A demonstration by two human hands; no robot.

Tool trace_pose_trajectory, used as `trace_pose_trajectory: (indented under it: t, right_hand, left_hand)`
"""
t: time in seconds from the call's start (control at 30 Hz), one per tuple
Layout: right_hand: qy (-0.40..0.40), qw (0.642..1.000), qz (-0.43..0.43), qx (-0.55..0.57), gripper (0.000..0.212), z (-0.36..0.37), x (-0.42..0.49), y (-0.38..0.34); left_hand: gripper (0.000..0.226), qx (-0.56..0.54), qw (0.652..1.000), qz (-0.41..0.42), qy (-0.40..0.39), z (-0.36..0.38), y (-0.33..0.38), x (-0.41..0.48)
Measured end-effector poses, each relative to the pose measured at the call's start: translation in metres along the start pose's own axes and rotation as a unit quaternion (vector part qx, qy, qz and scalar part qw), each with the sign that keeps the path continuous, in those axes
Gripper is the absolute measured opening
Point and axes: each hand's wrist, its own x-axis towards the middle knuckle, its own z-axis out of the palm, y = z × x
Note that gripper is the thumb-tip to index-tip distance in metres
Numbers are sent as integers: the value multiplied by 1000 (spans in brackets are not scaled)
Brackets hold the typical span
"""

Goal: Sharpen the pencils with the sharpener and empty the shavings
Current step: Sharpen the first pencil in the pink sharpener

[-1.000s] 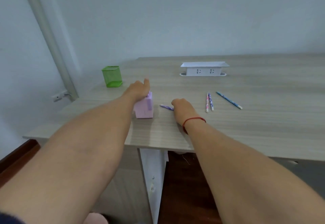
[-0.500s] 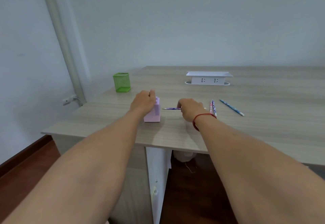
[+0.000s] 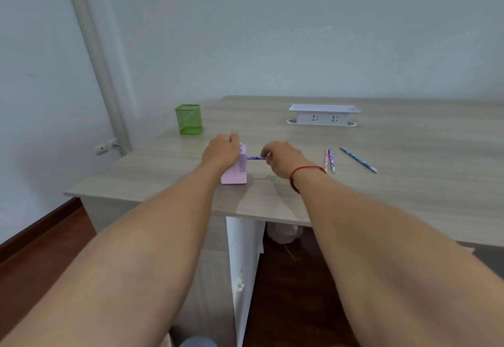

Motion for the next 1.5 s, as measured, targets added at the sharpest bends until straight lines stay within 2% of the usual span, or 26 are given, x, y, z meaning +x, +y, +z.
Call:
trace_pose_trajectory:
  t: [0.23,0.47,0.53,0.63,0.67,0.73,0.77,0.83,0.93,1.0,1.1,1.17,1.23,1.5]
  right_hand:
    - [5,998,-25,53,27,9,13,-3]
    - [7,997,-70,38,23,13,14,-19]
    - [8,997,-71,18,24,11,14,-18]
    - [11,998,-58,-22,26,8,15,-19]
    - [13,998,-53,-38,26,7,16,-20]
    - [20,997,-53,-61,30,7,18,-25]
    - [21,996,-60,-57,38,7,18,-28]
    - [7,995,-89,-31,59,6,17,-35]
    - [-36,990,-136,-24,81,3,11,-45]
    - [-56,986,-152,-38,86,5,9,-52]
    - [-58,986,-142,-65,89,14,10,-61]
    - [-42,987,-130,-80,82,17,13,-65]
    - [-23,987,-125,-96,73,20,12,-68]
    - [62,990,-94,-89,65,44,18,-71]
  left_hand:
    - [56,100,994,-38,10,0,12,-4]
    - [52,93,995,-20,15,-1,8,-4]
    - [54,59,998,-21,0,-4,9,-4]
    - [54,-99,994,-39,-27,-16,15,-7]
    - [51,-155,986,-59,-15,-21,14,-8]
    - [43,-200,974,-102,28,-32,5,-13]
    - [38,-193,974,-117,30,-35,-5,-16]
    - [30,-148,982,-117,-18,-35,-30,-19]
    - [20,-38,992,-68,-96,-36,-44,-35]
    - [19,36,992,-25,-114,-38,-41,-44]
    - [23,117,984,23,-135,-41,-44,-49]
    - [24,153,977,47,-143,-43,-50,-48]
    - [26,162,974,66,-144,-42,-58,-48]
    - [30,233,951,139,-151,-41,-66,-45]
